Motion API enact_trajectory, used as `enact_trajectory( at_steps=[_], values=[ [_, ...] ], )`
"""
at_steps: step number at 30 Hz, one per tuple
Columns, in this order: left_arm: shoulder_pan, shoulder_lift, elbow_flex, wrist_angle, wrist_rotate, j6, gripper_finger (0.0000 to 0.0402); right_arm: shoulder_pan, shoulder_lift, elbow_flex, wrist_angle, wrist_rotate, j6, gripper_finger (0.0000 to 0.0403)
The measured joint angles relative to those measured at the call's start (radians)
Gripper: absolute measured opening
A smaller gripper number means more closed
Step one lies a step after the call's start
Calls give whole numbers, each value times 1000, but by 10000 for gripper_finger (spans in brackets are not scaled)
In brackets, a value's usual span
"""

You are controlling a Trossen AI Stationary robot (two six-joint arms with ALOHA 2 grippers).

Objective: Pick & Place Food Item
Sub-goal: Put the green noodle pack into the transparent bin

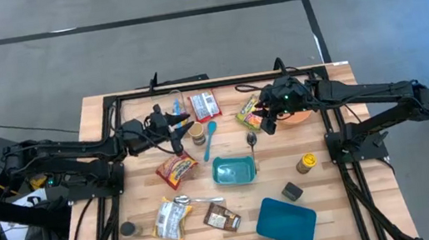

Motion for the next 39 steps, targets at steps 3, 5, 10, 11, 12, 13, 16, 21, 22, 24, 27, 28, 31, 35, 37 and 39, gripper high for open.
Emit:
enact_trajectory(
  at_steps=[3,5,10,11,12,13,16,21,22,24,27,28,31,35,37,39],
  values=[
    [0,0,0,0,0,0,119,15,0,0,0,1,10,118],
    [0,0,0,0,0,1,117,32,0,-1,1,21,10,118],
    [0,0,0,4,0,4,119,83,1,-63,39,138,10,118],
    [0,0,0,5,0,4,120,91,0,-76,45,153,10,118],
    [0,0,0,5,0,4,120,97,0,-91,62,161,9,118],
    [0,0,0,5,0,4,120,101,0,-109,81,166,9,118],
    [0,0,0,5,0,4,118,104,0,-155,110,175,5,118],
    [0,0,0,5,0,4,118,98,1,-209,139,175,4,118],
    [0,0,0,5,0,4,117,96,0,-212,142,176,4,118],
    [0,0,0,5,0,4,118,95,0,-216,146,177,2,118],
    [0,0,0,5,0,4,117,95,0,-219,144,178,-11,118],
    [0,0,0,5,0,4,117,95,0,-219,144,180,-21,118],
    [0,0,0,5,0,4,116,95,7,-219,145,215,-34,118],
    [0,0,0,5,0,4,116,95,54,-219,144,229,-43,118],
    [0,1,0,5,0,4,116,94,98,-218,146,228,-44,118],
    [0,1,0,6,0,4,116,94,143,-219,148,230,-54,118]
  ],
)
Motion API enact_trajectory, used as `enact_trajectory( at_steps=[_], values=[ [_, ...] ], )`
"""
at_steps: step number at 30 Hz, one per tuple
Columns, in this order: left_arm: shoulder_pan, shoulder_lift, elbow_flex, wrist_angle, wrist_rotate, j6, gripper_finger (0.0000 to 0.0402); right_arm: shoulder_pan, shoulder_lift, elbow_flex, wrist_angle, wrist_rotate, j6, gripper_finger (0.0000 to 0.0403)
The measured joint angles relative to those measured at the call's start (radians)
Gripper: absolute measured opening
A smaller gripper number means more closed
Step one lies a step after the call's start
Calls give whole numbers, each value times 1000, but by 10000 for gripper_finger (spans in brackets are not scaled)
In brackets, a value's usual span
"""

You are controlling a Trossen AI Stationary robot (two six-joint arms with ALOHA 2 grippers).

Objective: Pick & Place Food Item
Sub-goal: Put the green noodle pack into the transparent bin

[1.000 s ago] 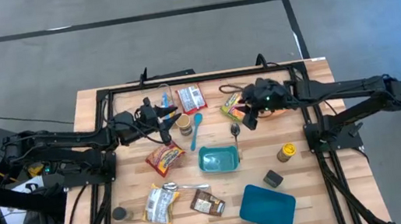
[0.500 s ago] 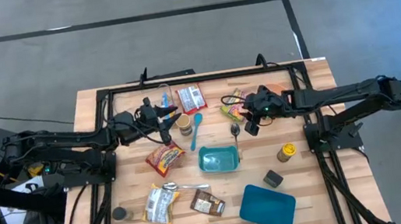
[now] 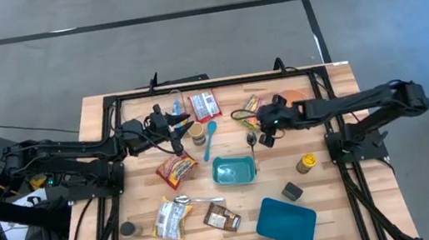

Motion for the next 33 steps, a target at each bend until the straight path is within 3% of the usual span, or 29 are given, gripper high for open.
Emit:
enact_trajectory(
  at_steps=[12,16,28,33],
  values=[
    [0,0,0,0,0,0,116,0,204,0,35,3,-156,118],
    [0,0,0,0,0,0,116,0,245,0,34,52,-196,118],
    [0,0,0,0,0,0,117,0,266,0,41,80,-234,120],
    [0,0,0,0,0,0,117,0,266,0,41,76,-234,151]
  ],
)
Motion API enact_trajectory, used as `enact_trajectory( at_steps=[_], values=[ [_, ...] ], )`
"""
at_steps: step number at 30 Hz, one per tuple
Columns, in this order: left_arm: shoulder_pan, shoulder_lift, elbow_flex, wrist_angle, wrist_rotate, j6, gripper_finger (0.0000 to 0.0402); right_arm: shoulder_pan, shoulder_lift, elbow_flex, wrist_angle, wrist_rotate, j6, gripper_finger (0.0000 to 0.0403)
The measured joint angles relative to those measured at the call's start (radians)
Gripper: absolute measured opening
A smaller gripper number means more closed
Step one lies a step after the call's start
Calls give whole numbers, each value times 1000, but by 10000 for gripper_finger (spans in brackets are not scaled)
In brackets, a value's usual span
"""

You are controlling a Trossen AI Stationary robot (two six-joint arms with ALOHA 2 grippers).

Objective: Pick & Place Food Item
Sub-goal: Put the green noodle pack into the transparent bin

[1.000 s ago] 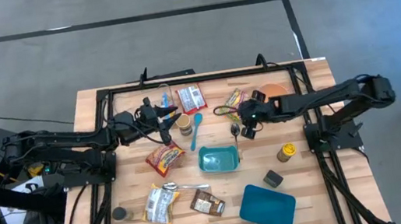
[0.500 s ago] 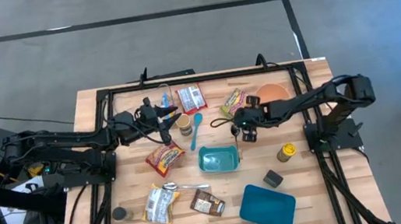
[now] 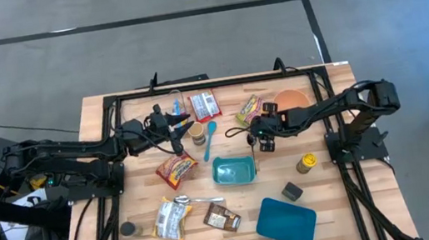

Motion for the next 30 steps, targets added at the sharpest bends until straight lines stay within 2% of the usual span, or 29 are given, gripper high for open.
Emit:
enact_trajectory(
  at_steps=[6,10,24,30],
  values=[
    [0,0,0,0,0,0,117,0,0,0,-5,1,-26,211],
    [0,0,0,0,0,0,117,2,0,0,-5,6,-26,225],
    [0,0,0,0,0,0,117,5,-1,2,-49,12,-28,193],
    [0,0,0,0,0,0,117,9,-1,46,-124,12,2,176]
  ],
)
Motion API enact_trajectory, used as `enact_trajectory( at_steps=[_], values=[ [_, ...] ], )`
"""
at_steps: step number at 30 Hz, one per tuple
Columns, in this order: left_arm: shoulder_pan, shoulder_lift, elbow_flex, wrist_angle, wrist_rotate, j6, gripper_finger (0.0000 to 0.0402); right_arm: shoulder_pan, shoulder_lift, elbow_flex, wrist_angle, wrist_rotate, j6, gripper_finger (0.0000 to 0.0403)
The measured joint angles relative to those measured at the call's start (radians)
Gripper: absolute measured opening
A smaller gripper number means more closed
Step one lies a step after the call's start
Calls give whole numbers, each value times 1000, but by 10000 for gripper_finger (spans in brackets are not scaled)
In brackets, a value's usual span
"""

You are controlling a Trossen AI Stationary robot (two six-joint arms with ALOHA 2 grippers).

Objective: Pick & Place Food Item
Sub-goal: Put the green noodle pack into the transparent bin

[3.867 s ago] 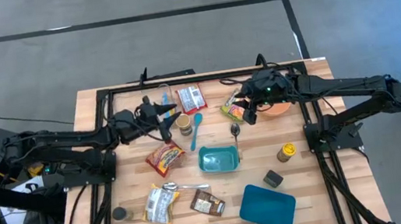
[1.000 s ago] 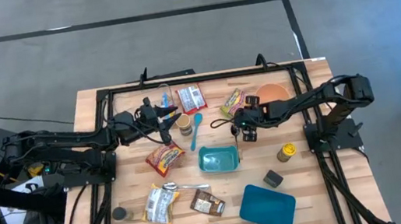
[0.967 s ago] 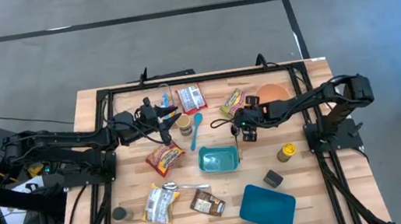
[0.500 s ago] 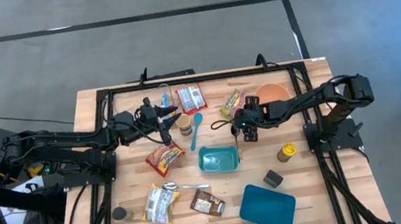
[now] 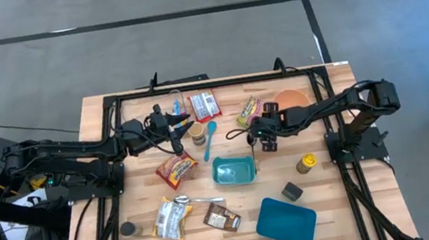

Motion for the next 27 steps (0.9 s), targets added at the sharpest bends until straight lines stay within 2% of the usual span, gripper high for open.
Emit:
enact_trajectory(
  at_steps=[11,27],
  values=[
    [0,0,0,0,0,0,117,47,0,16,-7,-11,7,164],
    [0,0,0,0,0,0,117,20,0,-20,58,9,44,163]
  ],
)
